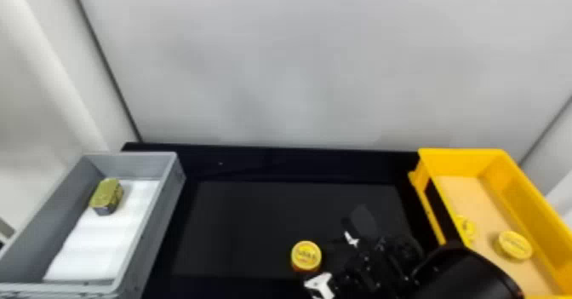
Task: Pick up the round yellow can and place it in the yellow rectangular box
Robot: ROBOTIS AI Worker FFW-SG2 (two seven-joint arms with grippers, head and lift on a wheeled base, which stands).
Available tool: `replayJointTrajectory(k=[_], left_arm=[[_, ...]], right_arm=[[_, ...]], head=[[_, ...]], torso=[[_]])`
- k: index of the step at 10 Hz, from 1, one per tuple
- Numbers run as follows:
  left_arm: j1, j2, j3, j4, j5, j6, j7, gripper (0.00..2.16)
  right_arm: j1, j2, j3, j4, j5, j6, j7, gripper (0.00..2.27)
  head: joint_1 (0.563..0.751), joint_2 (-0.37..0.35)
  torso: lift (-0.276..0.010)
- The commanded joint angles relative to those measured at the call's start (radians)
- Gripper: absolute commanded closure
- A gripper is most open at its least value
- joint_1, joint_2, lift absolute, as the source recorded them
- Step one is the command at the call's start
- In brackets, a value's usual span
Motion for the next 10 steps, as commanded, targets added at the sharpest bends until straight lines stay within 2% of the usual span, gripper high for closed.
replayJointTrajectory(k=[1, 4, 6, 10], left_arm=[[-0.001, -0.003, 0.0, 0.0, 0.0, -0.003, 0.0, 0.03], [-0.001, -0.003, -0.002, 0.003, -0.002, -0.005, 0.0, 0.03], [-0.001, -0.003, 0.0, 0.003, -0.002, -0.007, 0.0, 0.03], [-0.001, -0.003, 0.006, 0.003, -0.002, -0.01, 0.0, 0.03]], right_arm=[[-0.025, 0.021, 0.012, 0.046, 0.0, -0.027, -0.009, 0.2], [-0.042, 0.035, 0.026, 0.072, 0.0, -0.044, -0.012, 0.23], [-0.042, 0.033, 0.023, 0.066, 0.0, -0.044, -0.018, 0.45], [-0.038, 0.03, 0.011, 0.046, -0.002, -0.034, -0.033, 0.68]], head=[[0.686, 0.014], [0.686, 0.014], [0.686, 0.014], [0.686, 0.014]], torso=[[-0.056], [-0.056], [-0.056], [-0.056]])
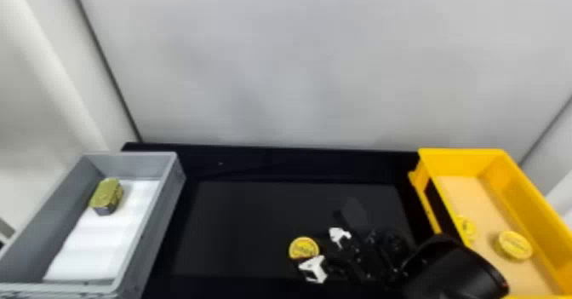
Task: Pick up the round yellow can and place it in the yellow rectangular box
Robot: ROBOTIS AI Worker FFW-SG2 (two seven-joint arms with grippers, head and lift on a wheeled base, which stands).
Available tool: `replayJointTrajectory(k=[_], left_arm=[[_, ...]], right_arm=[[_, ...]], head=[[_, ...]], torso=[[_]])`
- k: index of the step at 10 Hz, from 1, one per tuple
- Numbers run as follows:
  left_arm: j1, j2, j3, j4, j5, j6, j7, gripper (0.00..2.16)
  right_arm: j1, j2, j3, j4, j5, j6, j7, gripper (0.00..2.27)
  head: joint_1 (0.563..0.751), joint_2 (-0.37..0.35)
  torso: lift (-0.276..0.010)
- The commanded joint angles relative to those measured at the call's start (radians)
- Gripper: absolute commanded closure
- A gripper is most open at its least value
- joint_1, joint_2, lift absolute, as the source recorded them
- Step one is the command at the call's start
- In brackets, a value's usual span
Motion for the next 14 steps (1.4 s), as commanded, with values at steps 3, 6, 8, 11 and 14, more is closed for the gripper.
replayJointTrajectory(k=[3, 6, 8, 11, 14], left_arm=[[0.002, -0.003, 0.003, 0.001, 0.0, 0.0, 0.0, 0.03], [0.002, -0.003, 0.003, 0.006, 0.0, 0.0, 0.0, 0.03], [0.0, -0.003, 0.001, 0.008, 0.0, -0.002, 0.002, 0.03], [0.002, -0.003, 0.003, 0.008, 0.0, 0.0, 0.002, 0.03], [0.002, -0.003, 0.01, 0.008, 0.0, 0.0, 0.0, 0.03]], right_arm=[[0.013, -0.003, -0.009, -0.027, -0.003, 0.003, -0.008, 0.73], [0.007, -0.002, -0.048, -0.185, -0.001, 0.074, -0.029, 0.73], [-0.031, 0.0, -0.075, -0.289, -0.001, 0.103, -0.039, 0.73], [-0.065, -0.003, -0.154, -0.407, 0.039, 0.132, -0.075, 0.73], [-0.081, -0.017, -0.258, -0.498, 0.112, 0.146, -0.057, 0.72]], head=[[0.686, 0.014], [0.686, 0.014], [0.686, 0.014], [0.686, 0.014], [0.686, 0.014]], torso=[[-0.056], [-0.056], [-0.056], [-0.056], [-0.056]])
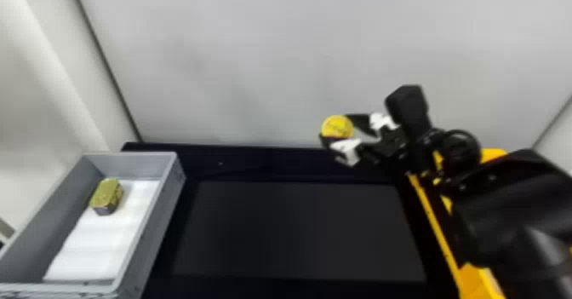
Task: Pick up the round yellow can and place it in the yellow rectangular box
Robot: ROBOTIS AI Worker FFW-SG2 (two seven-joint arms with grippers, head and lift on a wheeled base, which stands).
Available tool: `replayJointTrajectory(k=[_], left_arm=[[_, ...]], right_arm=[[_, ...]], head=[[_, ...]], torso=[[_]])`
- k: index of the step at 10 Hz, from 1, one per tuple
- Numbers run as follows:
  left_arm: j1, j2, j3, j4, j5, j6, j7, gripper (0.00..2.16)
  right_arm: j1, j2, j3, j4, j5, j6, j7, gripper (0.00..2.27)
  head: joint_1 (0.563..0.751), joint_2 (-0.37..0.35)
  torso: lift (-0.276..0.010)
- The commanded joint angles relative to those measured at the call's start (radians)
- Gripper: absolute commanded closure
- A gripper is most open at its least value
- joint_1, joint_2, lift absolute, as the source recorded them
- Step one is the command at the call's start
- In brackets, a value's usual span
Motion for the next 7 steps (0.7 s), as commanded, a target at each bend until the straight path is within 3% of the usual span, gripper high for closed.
replayJointTrajectory(k=[1, 4, 7], left_arm=[[0.0, -0.003, 0.003, 0.0, 0.001, 0.002, 0.0, 0.03], [0.002, -0.003, 0.009, -0.002, 0.001, 0.002, 0.0, 0.03], [0.005, -0.003, 0.016, -0.006, 0.001, 0.003, 0.0, 0.03]], right_arm=[[-0.008, -0.015, -0.069, -0.084, 0.054, 0.036, 0.013, 0.72], [0.026, -0.016, -0.141, -0.207, 0.176, 0.114, 0.01, 0.72], [0.076, -0.016, -0.285, -0.256, 0.277, 0.142, 0.002, 0.72]], head=[[0.686, 0.014], [0.686, 0.014], [0.686, 0.014]], torso=[[-0.056], [-0.056], [-0.056]])
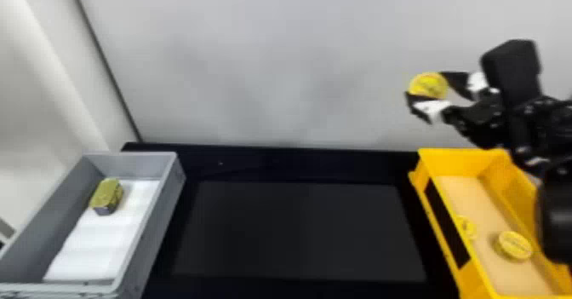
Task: Pick up the round yellow can and place it in the yellow rectangular box
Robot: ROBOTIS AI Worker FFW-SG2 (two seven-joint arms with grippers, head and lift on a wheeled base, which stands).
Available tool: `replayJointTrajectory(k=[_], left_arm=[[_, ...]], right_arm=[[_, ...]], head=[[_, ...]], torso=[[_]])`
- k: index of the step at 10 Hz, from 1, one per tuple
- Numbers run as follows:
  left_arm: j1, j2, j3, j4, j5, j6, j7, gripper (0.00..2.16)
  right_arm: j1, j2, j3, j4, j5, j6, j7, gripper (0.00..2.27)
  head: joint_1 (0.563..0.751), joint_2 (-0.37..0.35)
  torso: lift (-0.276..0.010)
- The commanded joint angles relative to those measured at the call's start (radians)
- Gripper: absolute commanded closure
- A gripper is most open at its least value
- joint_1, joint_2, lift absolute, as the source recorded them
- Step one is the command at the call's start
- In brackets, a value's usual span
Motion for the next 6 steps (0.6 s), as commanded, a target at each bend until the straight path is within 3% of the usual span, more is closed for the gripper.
replayJointTrajectory(k=[1, 6], left_arm=[[0.002, -0.003, 0.002, -0.003, 0.0, 0.001, -0.001, 0.03], [0.005, -0.003, 0.005, -0.007, 0.0, 0.003, -0.001, 0.03]], right_arm=[[0.021, -0.002, -0.127, -0.009, 0.058, 0.006, -0.006, 0.72], [0.061, -0.016, -0.309, 0.083, 0.058, 0.005, -0.059, 0.72]], head=[[0.686, 0.014], [0.686, 0.014]], torso=[[-0.056], [-0.056]])
